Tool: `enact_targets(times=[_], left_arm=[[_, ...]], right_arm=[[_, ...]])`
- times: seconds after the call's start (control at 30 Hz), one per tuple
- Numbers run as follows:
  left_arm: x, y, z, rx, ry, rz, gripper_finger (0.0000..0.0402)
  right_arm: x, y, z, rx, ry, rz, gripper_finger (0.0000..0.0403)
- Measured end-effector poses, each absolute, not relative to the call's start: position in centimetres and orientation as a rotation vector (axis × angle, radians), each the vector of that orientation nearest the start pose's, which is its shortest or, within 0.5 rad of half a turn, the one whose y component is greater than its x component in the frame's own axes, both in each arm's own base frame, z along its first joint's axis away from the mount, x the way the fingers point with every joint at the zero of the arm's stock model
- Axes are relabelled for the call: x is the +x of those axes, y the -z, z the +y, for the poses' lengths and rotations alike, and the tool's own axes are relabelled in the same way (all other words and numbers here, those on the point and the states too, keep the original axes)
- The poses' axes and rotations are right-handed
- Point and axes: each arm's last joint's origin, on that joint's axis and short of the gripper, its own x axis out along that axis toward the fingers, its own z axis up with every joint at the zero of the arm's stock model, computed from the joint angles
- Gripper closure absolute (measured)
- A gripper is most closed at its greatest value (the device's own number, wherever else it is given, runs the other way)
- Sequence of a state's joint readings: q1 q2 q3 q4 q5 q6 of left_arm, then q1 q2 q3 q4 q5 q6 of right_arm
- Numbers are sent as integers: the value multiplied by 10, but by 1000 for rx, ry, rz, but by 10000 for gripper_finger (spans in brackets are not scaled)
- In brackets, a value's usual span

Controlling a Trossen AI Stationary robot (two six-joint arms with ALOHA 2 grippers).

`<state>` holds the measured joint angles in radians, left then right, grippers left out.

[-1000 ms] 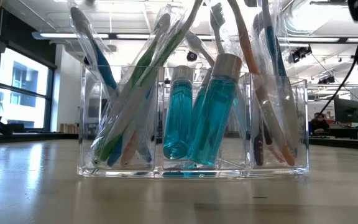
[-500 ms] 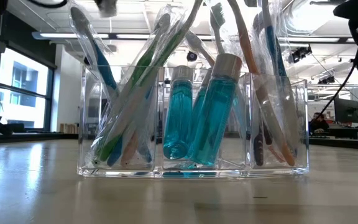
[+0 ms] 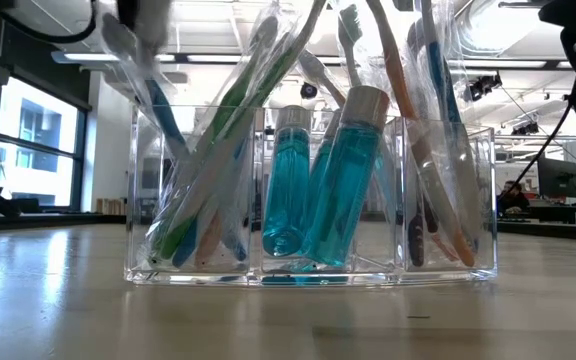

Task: Pick & Place toothbrushing station
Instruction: Put the purple toothbrush into the transparent organizer

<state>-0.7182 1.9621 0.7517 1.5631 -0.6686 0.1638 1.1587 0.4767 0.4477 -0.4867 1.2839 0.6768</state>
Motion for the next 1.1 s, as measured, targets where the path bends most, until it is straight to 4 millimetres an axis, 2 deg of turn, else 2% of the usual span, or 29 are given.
enact_targets(times=[0.23, 0.47, 0.67, 0.8, 1.0, 1.1], left_arm=[[282, -171, -205, -61, 0, -278, 394], [282, -172, -205, -42, -22, -278, 394], [280, -201, -209, 20, 2, -357, 394], [267, -216, -224, 45, -74, -335, 394], [238, -228, -262, 42, -141, -284, 394], [237, -228, -277, 39, -166, -254, 394]], right_arm=[[65, -240, 79, 193, 172, 124, 400], [65, -240, 79, 189, 168, 127, 400], [65, -240, 79, 188, 164, 131, 400], [66, -239, 81, 174, 164, 137, 400], [67, -237, 84, 163, 141, 159, 400], [67, -236, 86, 155, 133, 168, 400]])
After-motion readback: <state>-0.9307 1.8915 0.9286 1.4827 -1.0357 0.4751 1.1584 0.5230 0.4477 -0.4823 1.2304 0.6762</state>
